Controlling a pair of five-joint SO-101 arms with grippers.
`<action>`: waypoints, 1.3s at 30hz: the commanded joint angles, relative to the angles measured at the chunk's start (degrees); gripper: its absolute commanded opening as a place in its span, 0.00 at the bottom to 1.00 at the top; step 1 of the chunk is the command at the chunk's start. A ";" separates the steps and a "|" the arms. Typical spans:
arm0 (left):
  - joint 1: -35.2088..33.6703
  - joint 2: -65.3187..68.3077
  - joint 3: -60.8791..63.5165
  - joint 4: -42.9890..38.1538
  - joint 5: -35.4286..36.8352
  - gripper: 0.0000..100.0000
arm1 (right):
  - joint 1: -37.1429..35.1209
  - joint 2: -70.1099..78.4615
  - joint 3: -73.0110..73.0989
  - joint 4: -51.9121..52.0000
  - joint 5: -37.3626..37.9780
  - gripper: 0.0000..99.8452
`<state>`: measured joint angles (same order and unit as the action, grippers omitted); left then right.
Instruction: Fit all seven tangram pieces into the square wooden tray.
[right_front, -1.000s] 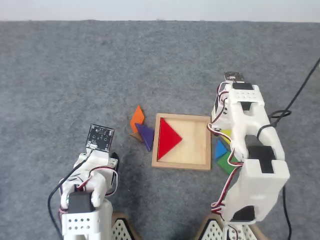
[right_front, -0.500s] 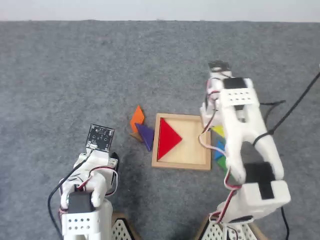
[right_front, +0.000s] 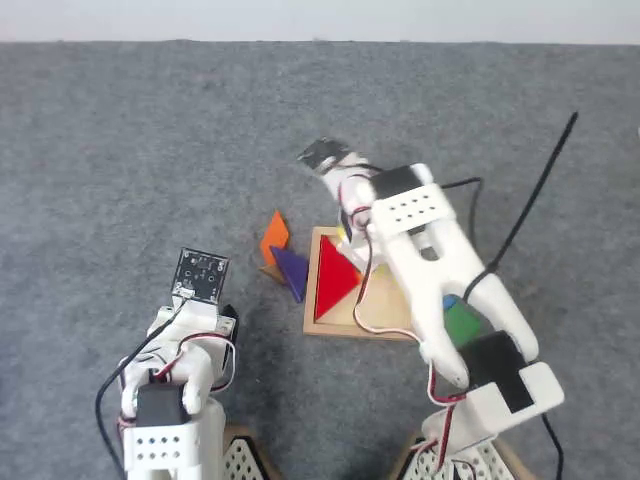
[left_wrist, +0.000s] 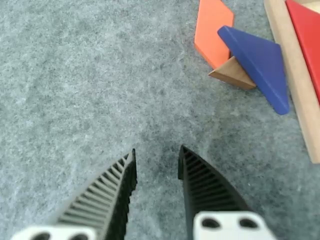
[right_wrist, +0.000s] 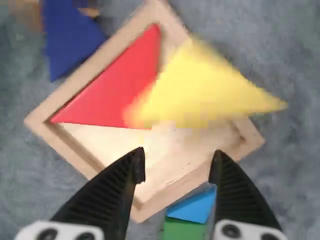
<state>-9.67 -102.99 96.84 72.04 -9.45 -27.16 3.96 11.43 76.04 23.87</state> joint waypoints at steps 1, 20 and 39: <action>-0.26 -0.88 -0.40 0.18 -0.70 0.13 | -2.77 -2.33 -2.81 -0.75 7.82 0.19; -0.26 -0.88 -0.40 0.18 -0.70 0.13 | 0.40 11.47 -17.23 -13.14 -1.58 0.25; -0.26 -0.88 -0.40 0.18 -0.70 0.13 | -3.38 39.52 -46.68 -13.49 -21.80 0.33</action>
<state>-9.67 -102.99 96.84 72.04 -9.45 -28.48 44.57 -31.56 62.95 2.77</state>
